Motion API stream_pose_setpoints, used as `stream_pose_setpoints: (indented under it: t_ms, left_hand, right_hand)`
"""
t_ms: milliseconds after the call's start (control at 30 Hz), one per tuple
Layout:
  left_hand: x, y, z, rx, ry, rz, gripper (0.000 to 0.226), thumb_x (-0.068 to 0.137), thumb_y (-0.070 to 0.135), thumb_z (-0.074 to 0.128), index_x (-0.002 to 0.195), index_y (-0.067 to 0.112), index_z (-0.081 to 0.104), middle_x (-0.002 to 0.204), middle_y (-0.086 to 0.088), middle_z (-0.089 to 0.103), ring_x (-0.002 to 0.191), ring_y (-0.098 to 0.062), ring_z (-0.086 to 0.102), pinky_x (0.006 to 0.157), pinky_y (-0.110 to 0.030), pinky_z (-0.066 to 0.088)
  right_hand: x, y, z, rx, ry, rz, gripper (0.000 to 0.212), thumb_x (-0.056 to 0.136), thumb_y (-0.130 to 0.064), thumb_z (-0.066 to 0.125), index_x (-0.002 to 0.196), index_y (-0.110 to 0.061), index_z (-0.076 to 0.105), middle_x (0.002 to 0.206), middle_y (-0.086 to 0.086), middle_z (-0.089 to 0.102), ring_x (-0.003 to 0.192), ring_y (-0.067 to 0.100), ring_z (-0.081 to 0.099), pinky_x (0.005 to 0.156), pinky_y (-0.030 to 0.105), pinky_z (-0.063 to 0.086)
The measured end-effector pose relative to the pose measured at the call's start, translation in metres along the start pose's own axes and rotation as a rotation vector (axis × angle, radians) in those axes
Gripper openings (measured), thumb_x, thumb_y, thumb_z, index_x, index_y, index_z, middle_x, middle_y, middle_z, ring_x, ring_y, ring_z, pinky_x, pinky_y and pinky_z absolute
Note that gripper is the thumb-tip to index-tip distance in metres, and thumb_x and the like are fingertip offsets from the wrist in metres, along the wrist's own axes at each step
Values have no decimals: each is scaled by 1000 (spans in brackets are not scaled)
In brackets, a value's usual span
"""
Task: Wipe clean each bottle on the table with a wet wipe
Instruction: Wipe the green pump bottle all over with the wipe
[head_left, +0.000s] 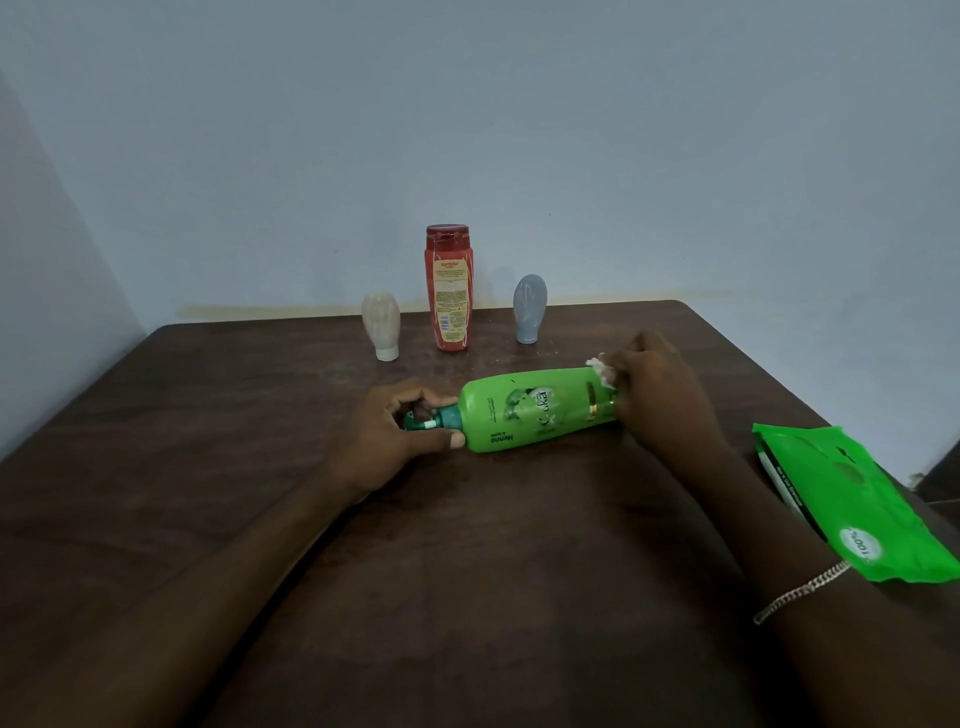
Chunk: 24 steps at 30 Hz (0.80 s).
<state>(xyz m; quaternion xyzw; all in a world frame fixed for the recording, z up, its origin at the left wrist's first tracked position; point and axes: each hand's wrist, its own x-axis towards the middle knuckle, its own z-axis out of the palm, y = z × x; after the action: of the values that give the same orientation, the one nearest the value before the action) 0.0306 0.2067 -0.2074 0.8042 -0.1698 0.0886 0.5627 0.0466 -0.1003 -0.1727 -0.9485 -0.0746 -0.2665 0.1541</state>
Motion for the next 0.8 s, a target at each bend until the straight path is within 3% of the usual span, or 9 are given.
stream_pose_setpoints:
  t_ms: [167,333,500,600,733,800]
  left_hand:
    - [1,1,-1,-90,18,-67,26,68,7,89,89,15,77,107,1,77,99,-20,73,92,-46,58]
    - [3,1,-3,-69,20,-92,34,67,18,89,96,7,76,105,-4,77,98,-26,72,90,-49,59]
    - [2,2,-1,-29,16,-78,33,67,11,91,96,17,77,105,5,77,96,-14,71,85,-36,56]
    - [2,2,-2,72,18,-14,39,68,15,92,101,29,76,105,7,75,98,-11,69,88,-37,57]
    - [2,1,-2,107,39,45,41,69,12,91,102,28,73,104,6,71,98,-12,68,87,-41,57]
    - [1,2,-1,126,44,85,42,69,10,91,100,30,71,102,5,69,95,-13,67,82,-36,56]
  right_hand:
    - [0,3,-2,60,66,107,28,82,-10,59,104,-10,76,83,18,60,74,38,60,62,28,33]
    - [3,10,-2,125,40,173,15,84,-18,71,95,-10,78,78,18,71,67,30,61,59,26,32]
    - [6,11,3,101,48,131,13,85,-10,64,90,-4,75,80,13,55,68,30,54,60,28,31]
    - [7,10,1,77,25,85,15,85,-7,60,90,-7,74,81,6,47,69,26,52,59,29,34]
    - [4,-9,-4,86,-25,17,10,85,-7,61,88,-6,70,90,9,46,73,30,54,63,37,46]
    - [0,-26,-5,87,-68,-45,5,85,-7,62,85,-5,67,92,9,47,72,30,54,62,40,47]
